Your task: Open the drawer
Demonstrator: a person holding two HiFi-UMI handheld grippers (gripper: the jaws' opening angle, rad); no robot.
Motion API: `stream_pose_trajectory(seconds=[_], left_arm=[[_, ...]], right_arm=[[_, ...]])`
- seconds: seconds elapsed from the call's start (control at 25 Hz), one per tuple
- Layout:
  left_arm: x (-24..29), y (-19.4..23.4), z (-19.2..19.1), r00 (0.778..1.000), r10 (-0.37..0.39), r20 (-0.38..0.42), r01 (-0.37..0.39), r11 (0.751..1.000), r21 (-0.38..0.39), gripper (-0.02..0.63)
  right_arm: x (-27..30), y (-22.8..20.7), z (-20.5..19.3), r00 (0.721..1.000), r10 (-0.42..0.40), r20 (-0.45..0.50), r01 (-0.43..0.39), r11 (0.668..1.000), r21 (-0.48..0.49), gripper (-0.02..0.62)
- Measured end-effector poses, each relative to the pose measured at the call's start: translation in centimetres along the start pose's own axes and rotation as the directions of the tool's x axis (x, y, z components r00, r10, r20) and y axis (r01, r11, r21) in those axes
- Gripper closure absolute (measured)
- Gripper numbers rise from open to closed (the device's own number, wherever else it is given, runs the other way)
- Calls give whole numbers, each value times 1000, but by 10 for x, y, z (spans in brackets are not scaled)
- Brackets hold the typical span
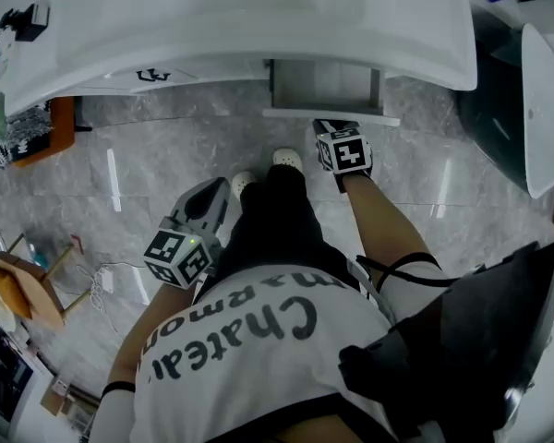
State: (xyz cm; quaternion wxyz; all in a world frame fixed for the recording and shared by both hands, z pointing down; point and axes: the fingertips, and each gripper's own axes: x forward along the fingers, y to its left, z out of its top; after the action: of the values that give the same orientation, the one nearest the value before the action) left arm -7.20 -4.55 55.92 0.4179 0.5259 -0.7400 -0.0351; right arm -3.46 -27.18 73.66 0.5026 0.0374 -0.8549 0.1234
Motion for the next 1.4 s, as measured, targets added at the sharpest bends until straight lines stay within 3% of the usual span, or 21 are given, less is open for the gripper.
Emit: stream_pose_trajectory(seconds=[0.36, 0.52, 0.64, 0.8, 0.96, 1.16, 1.28, 1.4], left_arm=[[-11, -5, 34, 999, -25, 37, 22, 998, 60, 598], [-11, 8, 44, 1000, -11, 9, 11, 999, 49, 598], [-22, 12, 42, 1000, -6, -24, 7, 1000, 30, 598], [-25, 7, 70, 998, -60, 20, 59, 998, 36, 598], [-31, -12, 115, 984, -137, 111, 130, 989, 64, 598], [-46, -47, 174, 946, -229, 230, 208, 972, 111, 598], [-54, -74, 198, 916, -303, 263, 262, 948, 180, 598], [-66, -92, 210, 895, -348, 278, 287, 928, 237, 598]], right_arm=[[-12, -5, -8, 997, -6, -71, 16, 989, 145, 445], [-36, -5, -2, 1000, 1, -18, 3, 974, 228, 433], [-67, 10, -10, 1000, 7, 3, -7, 963, 268, 519], [-126, 15, 27, 984, -19, 175, -37, 948, 315, 562], [-196, 24, 84, 931, -52, 362, -69, 947, 314, 580], [-283, 54, 162, 804, -56, 592, -85, 974, 208, 581], [-320, 73, 193, 731, -45, 680, -88, 983, 159, 583], [-345, 93, 209, 691, -16, 723, -88, 991, 106, 584]])
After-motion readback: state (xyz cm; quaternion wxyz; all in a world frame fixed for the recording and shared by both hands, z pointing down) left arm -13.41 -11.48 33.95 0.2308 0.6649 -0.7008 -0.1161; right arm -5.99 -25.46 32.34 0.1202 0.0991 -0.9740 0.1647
